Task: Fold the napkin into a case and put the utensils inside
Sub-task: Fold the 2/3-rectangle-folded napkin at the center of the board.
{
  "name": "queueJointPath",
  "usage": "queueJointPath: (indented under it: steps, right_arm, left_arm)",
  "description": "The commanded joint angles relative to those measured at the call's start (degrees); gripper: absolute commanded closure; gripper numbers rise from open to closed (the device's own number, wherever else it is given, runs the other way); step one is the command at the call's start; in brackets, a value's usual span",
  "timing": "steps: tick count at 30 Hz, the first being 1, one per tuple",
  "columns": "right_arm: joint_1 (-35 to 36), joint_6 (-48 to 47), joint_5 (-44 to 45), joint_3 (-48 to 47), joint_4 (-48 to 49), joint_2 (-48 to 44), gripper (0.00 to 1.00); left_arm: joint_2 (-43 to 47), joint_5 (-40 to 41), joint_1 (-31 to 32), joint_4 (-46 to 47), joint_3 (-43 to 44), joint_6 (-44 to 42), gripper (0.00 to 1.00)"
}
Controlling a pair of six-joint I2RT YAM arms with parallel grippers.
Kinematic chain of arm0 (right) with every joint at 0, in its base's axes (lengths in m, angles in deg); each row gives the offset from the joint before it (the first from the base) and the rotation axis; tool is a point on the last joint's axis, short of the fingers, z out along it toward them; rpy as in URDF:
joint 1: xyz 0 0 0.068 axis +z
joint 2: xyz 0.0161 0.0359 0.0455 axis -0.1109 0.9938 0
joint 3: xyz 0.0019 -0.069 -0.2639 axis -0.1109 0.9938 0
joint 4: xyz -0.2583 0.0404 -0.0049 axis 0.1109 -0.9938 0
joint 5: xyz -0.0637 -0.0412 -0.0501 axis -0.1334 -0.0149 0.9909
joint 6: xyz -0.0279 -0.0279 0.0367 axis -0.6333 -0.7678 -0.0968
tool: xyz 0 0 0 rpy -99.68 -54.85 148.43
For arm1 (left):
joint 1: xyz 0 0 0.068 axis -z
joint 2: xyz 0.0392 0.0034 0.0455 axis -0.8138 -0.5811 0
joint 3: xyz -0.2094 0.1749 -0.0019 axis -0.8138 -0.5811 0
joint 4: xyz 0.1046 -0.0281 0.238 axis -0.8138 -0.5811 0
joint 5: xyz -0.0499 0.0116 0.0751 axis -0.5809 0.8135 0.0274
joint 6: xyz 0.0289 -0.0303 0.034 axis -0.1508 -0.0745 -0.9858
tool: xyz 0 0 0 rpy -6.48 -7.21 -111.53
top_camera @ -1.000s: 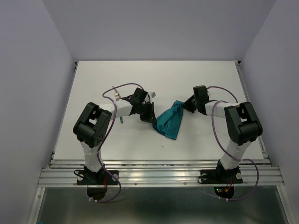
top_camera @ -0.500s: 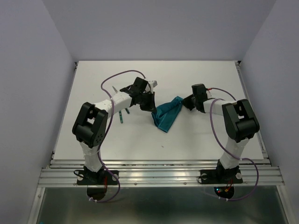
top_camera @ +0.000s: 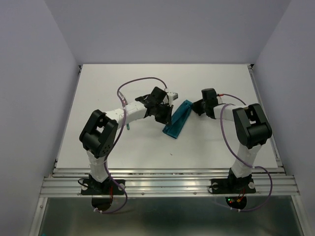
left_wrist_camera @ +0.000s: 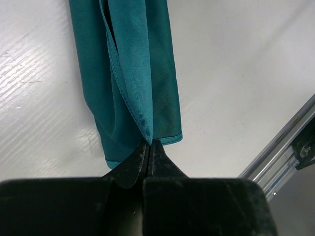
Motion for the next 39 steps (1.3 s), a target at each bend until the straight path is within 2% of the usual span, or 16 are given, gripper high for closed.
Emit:
queueJointPath:
  steps: [1,4,7,8,10,11,12,14,17,19,26,29,31,32,34,39]
  right_arm:
    - [0.0,-0.1,3.7,1.2,-4.7,3.4,0.99]
    - [0.0,-0.1,3.6,1.2,-4.6,3.5,0.99]
    - [0.0,-0.2,3.5,1.3,-4.5,3.6,0.99]
    - [0.0,-0.3,3.5,1.3,-4.4,3.6,0.99]
    - [0.0,-0.9,3.3,1.3,-4.3,3.7,0.99]
    - [0.0,-1.2,3.0,1.3,-4.2,3.6,0.99]
    - [0.0,-1.9,2.9,1.3,-4.1,3.7,0.99]
    - [0.0,-2.6,2.8,1.4,-4.0,3.7,0.99]
    - [0.0,-4.8,2.0,1.8,-2.8,3.8,0.99]
    - [0.0,-6.6,1.4,1.8,-2.4,3.9,0.99]
    - [0.0,-10.7,-1.2,2.1,-1.0,4.4,0.99]
    - [0.0,-11.3,-2.4,2.2,-0.3,4.6,0.99]
    - [0.0,-11.5,-2.9,2.5,0.0,4.7,1.0]
    - [0.0,-11.5,-3.0,2.6,0.1,4.7,0.99]
    - [0.0,-11.5,-3.0,2.9,0.2,4.7,0.99]
    - [0.0,-11.3,-3.2,2.9,0.2,4.7,0.99]
  left_arm:
    - [3.5,2.0,2.2,-2.2,2.5,-2.5,1.0]
    - [2.7,2.9,4.3,-2.9,2.6,-2.7,0.98]
    - [1.5,3.3,5.9,-3.0,2.2,-2.5,0.91]
    - [1.3,3.7,6.2,-3.0,1.9,-2.4,0.79]
    - [0.6,4.1,6.4,-3.4,1.8,-2.2,0.64]
    - [0.6,4.3,6.4,-3.5,1.7,-2.2,0.51]
    - [0.9,4.4,6.5,-3.7,1.7,-2.3,0.45]
    - [1.3,5.3,6.4,-3.8,2.1,-2.5,0.38]
    - [2.2,5.8,6.4,-3.9,3.0,-2.8,0.36]
    - [2.6,6.2,6.4,-3.8,3.8,-2.5,0.36]
    - [6.1,2.9,2.8,2.0,4.4,1.5,0.48]
    - [6.3,3.2,0.4,4.7,4.7,4.7,0.58]
    - [4.1,4.3,-1.2,4.9,5.7,7.1,0.76]
    - [2.9,4.3,-1.7,5.0,6.6,7.8,0.91]
    - [-0.5,3.5,-2.6,5.4,7.8,9.5,1.0]
    - [-5.9,0.7,-1.9,7.3,12.3,11.2,1.0]
